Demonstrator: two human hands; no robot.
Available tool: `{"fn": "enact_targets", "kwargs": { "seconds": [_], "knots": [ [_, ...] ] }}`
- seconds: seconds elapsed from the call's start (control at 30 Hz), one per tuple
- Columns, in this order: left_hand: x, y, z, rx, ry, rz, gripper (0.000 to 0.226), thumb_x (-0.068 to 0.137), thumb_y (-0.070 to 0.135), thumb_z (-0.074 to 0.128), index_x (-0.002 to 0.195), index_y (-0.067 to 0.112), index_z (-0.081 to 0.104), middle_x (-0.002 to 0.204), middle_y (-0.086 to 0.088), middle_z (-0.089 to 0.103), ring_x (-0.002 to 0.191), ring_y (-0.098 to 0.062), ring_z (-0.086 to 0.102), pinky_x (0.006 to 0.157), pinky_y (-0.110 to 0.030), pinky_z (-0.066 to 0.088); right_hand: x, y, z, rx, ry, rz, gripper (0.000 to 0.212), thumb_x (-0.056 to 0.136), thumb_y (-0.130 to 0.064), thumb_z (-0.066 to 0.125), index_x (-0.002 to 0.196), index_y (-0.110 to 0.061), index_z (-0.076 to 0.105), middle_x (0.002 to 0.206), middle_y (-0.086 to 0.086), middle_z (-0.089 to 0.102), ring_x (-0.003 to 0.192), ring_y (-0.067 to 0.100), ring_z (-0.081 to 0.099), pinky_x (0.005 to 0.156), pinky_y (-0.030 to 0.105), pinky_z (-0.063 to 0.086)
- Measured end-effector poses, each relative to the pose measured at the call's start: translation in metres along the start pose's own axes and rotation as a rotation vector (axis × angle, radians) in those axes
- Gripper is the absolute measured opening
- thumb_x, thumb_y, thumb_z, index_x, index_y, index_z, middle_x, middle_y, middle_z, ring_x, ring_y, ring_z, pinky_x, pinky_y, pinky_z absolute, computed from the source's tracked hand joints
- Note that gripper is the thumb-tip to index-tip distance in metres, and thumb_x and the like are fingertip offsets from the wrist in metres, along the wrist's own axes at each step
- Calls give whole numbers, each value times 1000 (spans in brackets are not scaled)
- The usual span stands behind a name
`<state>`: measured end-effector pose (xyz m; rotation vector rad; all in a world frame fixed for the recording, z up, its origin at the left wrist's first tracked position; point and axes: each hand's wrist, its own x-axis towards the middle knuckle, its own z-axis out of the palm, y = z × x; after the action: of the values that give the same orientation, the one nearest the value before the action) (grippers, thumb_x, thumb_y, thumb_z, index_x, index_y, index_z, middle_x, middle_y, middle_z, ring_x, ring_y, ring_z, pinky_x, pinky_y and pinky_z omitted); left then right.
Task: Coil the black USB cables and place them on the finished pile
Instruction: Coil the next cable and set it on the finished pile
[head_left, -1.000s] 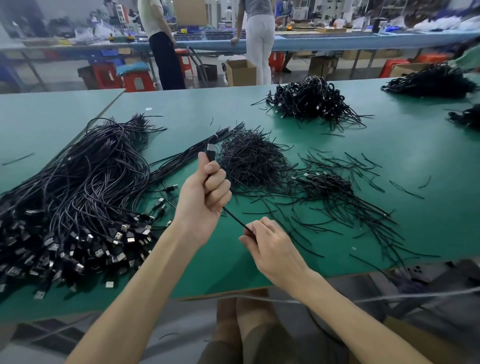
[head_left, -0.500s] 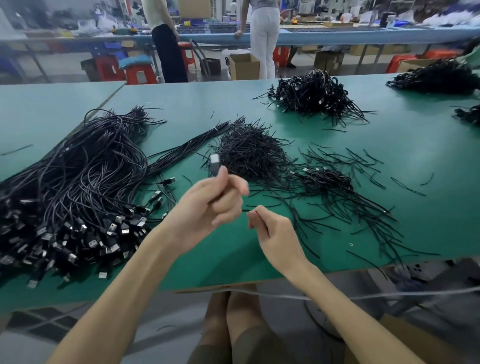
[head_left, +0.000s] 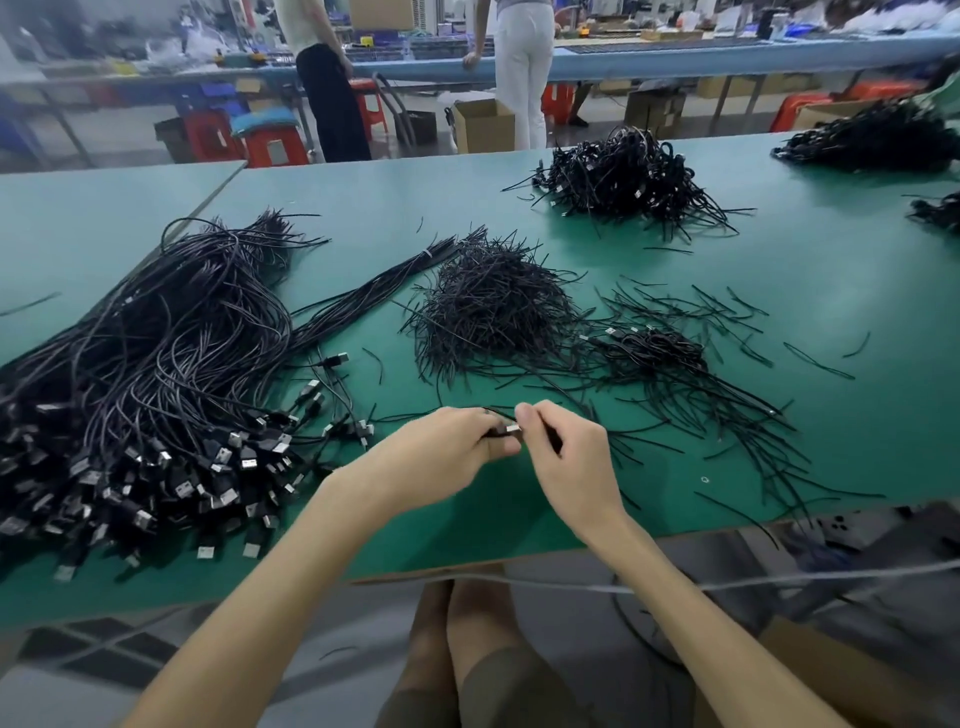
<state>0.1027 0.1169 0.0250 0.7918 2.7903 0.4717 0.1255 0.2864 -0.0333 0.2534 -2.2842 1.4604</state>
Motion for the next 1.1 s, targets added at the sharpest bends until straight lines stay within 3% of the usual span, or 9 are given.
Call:
{"fn": "enact_targets", "kwargs": {
  "seconds": [0.1,0.27,0.37,0.47,0.6,0.7,0.83,0.93,1.1],
  "knots": [
    [2,-9,13,-157,71,66,33,106,41,45,130,25,62,143,17,56,126,-8,55,105,-29,43,-4,-6,2,-7,-2,-85,36,107,-23,50,73,-34,53,66,-20,53,57,6,48,56,13,31],
    [9,-7,28,-1065,310,-21,60,97,57,41,144,21,55,144,8,59,132,-6,55,117,-32,36,-11,-6,-2,-44,-72,-162,35,107,-24,47,74,-14,53,65,-10,47,58,10,44,59,24,34],
    [13,-4,27,-1651,313,1,59,105,48,33,137,4,56,136,-7,66,126,-18,62,107,-33,49,-15,-9,8,-239,-248,-216,30,106,-25,49,84,-7,59,76,-2,57,72,16,52,68,35,45],
    [3,-10,6,-2116,264,20,40,109,41,39,104,10,63,83,6,63,66,-6,62,63,-20,51,-8,-12,9,-335,-262,-117,31,106,-30,51,88,-7,62,81,1,63,79,21,55,77,41,46],
    [-15,-12,-13,-1651,163,89,47,105,47,43,67,22,53,58,10,25,45,-8,19,48,-23,15,-5,-7,4,-392,-166,-65,51,93,-58,47,77,-12,61,72,-5,59,76,19,50,82,36,39],
    [-25,-4,-10,-766,-31,113,48,101,46,46,66,19,64,52,10,40,47,-10,35,49,-21,29,0,-3,2,-467,-165,-19,63,87,-76,39,72,-18,58,69,-10,51,77,17,42,82,36,34],
    [-17,-3,12,135,-66,-33,44,104,54,41,81,21,56,80,6,59,82,-20,62,73,-34,46,-2,1,5,-435,-55,-60,39,96,-56,53,75,-23,51,74,-13,51,81,15,42,86,35,31],
    [-14,-23,19,141,271,-73,44,103,54,37,93,17,60,101,4,66,102,-26,61,82,-35,46,-3,0,3,-392,67,-164,35,103,-42,52,77,-18,55,75,-12,49,79,15,43,85,37,35],
    [-4,-34,32,-781,371,-52,62,99,54,34,144,15,53,149,9,53,136,-5,50,117,-31,38,-13,-1,11,-544,109,-502,33,106,-30,49,84,-11,66,77,-1,60,74,24,52,75,36,36]
  ]
}}
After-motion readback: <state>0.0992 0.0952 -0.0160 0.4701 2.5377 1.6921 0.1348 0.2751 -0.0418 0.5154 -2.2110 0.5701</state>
